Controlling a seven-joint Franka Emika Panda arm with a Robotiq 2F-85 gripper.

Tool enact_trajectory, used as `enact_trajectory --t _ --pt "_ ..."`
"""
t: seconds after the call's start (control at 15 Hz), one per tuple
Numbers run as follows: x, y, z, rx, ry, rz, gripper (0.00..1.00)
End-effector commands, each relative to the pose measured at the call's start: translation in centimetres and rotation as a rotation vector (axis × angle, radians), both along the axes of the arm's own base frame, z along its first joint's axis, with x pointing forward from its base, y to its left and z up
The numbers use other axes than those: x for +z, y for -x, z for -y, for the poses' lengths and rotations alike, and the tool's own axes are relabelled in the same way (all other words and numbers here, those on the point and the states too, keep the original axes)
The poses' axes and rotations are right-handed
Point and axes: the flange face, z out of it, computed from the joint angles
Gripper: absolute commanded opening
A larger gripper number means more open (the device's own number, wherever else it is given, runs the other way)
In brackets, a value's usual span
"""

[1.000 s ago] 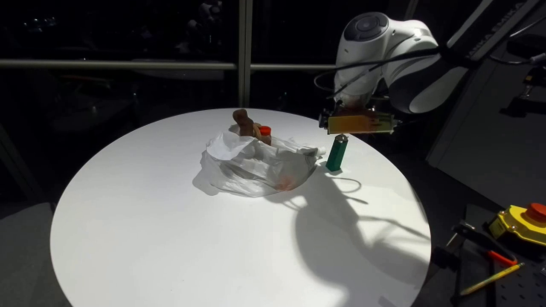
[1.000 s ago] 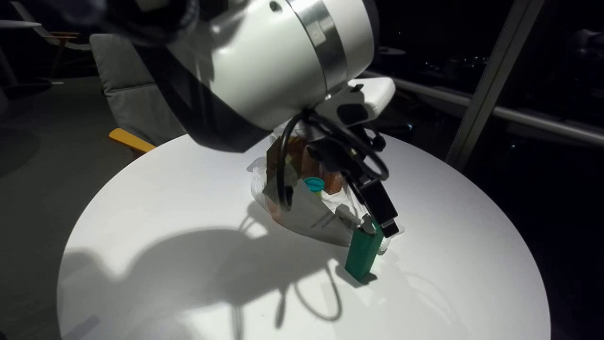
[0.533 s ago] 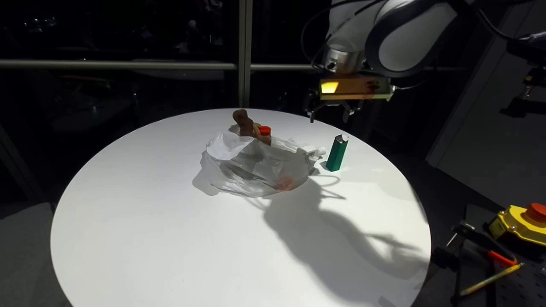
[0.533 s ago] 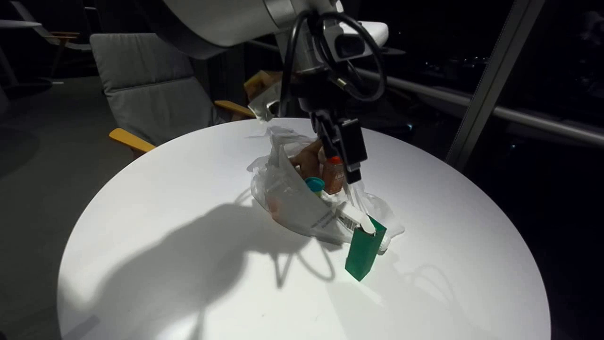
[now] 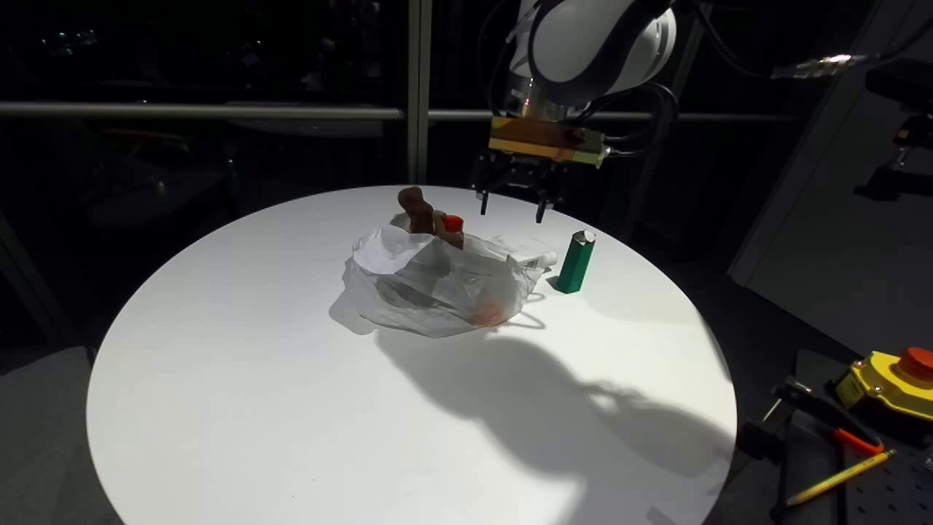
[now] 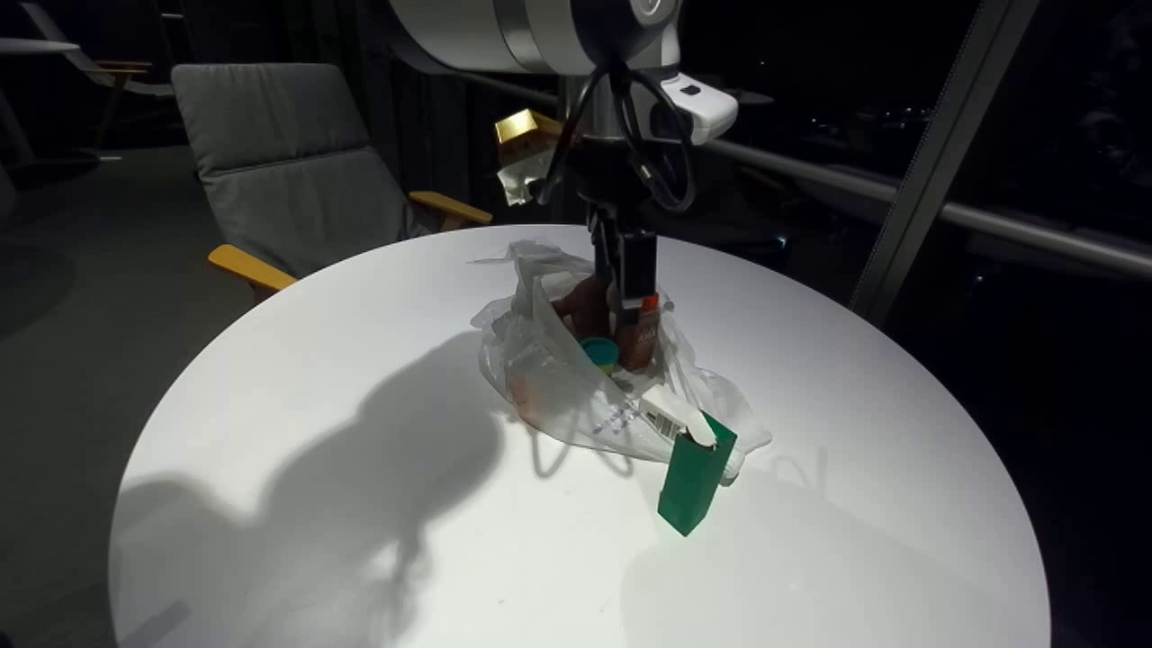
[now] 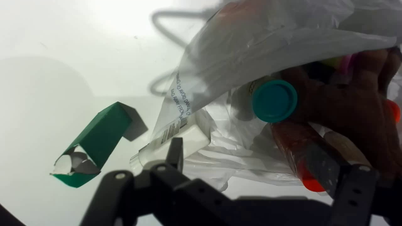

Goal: Take everything out of the plastic bag

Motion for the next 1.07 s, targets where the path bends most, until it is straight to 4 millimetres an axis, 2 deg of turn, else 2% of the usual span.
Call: enact_trajectory --t 0.0,0.4,0.8,1.0 --pt "-1.6 -2.8 0.3 -0.106 -0.007 -0.007 1.00" --pt "-3.9 -2.3 1.2 -0.277 0.042 -0.034 1.00" --pt "-6.7 -2.6 3.8 -0.355 -0.041 -0.025 1.00" --pt "-7.8 -3.0 5.7 -0.413 -0.048 -0.023 1.00"
